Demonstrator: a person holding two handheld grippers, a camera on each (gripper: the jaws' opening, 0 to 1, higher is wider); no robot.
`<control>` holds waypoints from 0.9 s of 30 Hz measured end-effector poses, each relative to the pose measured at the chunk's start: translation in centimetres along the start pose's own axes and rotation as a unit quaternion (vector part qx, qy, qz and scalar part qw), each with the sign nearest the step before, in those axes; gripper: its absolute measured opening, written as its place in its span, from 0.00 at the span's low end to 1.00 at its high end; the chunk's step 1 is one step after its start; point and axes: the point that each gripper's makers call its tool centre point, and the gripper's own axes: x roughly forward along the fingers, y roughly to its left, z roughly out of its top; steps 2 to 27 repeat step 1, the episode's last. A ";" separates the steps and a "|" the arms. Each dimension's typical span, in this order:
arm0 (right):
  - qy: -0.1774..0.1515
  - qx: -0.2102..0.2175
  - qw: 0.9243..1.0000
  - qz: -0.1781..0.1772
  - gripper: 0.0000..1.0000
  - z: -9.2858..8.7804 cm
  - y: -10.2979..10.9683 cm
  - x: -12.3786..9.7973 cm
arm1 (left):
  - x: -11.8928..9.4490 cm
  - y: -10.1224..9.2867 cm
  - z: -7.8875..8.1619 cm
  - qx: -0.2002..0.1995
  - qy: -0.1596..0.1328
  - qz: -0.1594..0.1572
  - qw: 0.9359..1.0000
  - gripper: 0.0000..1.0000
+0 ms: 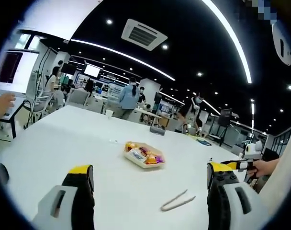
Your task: Place the target food into the container with the food tongs after gripping and lifting it, then release it inside without dropping or visibly crushing the food.
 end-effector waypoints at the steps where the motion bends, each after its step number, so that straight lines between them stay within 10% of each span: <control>1: 0.000 0.000 1.000 0.000 0.60 0.0 0.0 0.0 | 0.0 0.0 0.0 0.001 0.000 0.000 1.000 0.99; 27: 0.000 0.000 1.000 0.000 0.60 0.0 0.0 0.0 | 0.0 0.0 0.0 0.001 0.000 0.000 1.000 0.99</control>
